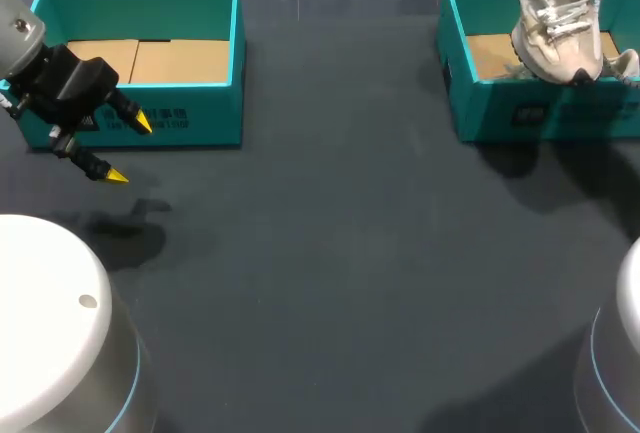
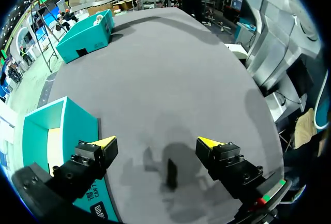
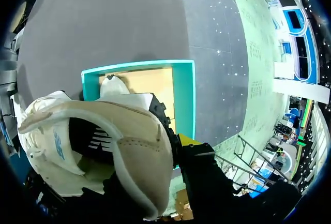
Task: Take the shoe out of the shoebox, open the shoe tongue, remove and reinsert the insole, then place the shoe into the shoebox
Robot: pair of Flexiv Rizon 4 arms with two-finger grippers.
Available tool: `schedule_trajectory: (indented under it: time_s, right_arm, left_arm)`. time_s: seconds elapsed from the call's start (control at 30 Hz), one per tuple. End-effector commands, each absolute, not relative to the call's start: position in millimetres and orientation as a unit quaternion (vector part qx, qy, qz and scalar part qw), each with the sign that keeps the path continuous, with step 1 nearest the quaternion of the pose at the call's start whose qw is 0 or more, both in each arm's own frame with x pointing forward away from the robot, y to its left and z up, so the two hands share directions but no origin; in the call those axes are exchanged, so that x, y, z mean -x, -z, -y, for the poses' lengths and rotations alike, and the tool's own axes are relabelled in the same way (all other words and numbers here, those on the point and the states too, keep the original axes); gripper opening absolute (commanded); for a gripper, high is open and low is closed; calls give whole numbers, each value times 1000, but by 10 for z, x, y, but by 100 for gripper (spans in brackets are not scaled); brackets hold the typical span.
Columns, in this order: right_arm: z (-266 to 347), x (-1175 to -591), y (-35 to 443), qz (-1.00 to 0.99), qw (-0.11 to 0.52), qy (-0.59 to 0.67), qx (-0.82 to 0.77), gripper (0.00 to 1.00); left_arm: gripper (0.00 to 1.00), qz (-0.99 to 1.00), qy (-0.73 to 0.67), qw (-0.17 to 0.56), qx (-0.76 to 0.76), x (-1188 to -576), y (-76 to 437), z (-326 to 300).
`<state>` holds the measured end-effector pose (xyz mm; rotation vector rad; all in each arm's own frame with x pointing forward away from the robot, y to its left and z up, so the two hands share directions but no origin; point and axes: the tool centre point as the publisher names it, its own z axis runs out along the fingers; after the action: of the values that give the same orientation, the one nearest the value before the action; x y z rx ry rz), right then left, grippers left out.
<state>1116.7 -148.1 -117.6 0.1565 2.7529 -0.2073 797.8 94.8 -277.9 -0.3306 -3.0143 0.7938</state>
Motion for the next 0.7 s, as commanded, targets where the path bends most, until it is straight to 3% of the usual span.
schedule_trajectory:
  time_s: [0.03, 0.5, 0.7]
  right_arm:
    - [1879, -11405, 1234, -977, 189, 63, -70, 0]
    - [2259, -11881, 1239, -976, 199, 92, -6, 0]
    - [2518, -11783, 1274, -963, 208, 86, -151, 0]
  left_arm:
    - [100, 962, -252, 4, 106, -7974, 2775, -951]
    - [100, 962, -252, 4, 106, -7974, 2775, -951]
    - [100, 962, -252, 4, 106, -7974, 2775, -951]
